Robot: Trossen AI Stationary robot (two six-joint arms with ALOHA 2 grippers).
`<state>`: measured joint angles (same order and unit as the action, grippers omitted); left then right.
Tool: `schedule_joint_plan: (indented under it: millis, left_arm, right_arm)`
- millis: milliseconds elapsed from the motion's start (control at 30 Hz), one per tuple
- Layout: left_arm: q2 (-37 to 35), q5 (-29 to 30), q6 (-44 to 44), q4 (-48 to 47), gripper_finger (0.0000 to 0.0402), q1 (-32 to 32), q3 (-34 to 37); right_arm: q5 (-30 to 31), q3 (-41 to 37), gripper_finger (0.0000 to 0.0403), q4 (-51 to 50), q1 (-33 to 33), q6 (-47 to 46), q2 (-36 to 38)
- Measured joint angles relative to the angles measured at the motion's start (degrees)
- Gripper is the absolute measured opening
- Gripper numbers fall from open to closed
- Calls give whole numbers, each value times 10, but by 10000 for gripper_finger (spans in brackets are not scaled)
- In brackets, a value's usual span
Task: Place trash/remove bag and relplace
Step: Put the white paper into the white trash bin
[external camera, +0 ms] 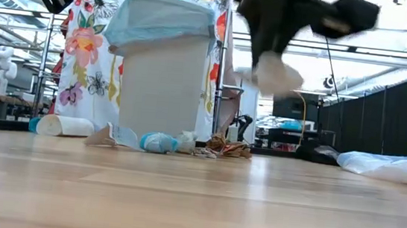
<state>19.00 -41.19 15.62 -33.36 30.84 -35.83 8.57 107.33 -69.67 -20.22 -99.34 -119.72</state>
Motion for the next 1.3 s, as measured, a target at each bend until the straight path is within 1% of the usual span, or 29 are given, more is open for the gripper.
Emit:
schedule_joint_plan:
  millis: [133, 267, 333, 400, 533, 600, 633, 700, 767, 900, 1100, 1200, 1300]
  left_arm:
    - [0, 24, 1, 0, 130, 0, 0]
    - [0, 91, 4, 0, 130, 0, 0]
    - [0, 127, 4, 4, 130, 0, 0]
    - [6, 150, 5, 22, 130, 0, 0]
    - [24, 160, 4, 80, 130, 0, 0]
    - [38, 162, 4, 105, 130, 0, 0]
    - [46, 163, 4, 113, 130, 0, 0]
    - [61, 167, 4, 123, 130, 0, 0]
    - [73, 172, 5, 125, 130, 0, 0]
    - [84, 175, 6, 133, 130, 0, 0]
    - [83, 176, -10, 140, 130, 0, -21]
    - [83, 177, -27, 140, 130, 0, -33]
    - [83, 177, -26, 140, 130, 0, -38]
  right_arm:
    - [75, 1, 1, -51, 40, 70, 88]
    - [151, 1, 0, -42, 92, 183, 162]
    - [178, 1, 0, -12, 121, 250, 196]
    - [190, 1, 0, 34, 153, 330, 224]
    - [182, 1, 0, 171, 220, 515, 253]
    - [164, 1, 0, 245, 253, 598, 256]
    - [143, 1, 0, 279, 269, 633, 255]
    - [98, 2, 0, 336, 299, 687, 246]
    - [53, 2, 0, 376, 325, 722, 229]
    - [-17, 1, 0, 417, 360, 753, 189]
    - [-107, 1, 1, 510, 377, 776, 142]
    - [-121, 1, 14, 536, 378, 778, 127]
    - [-121, 1, 42, 532, 378, 794, 121]
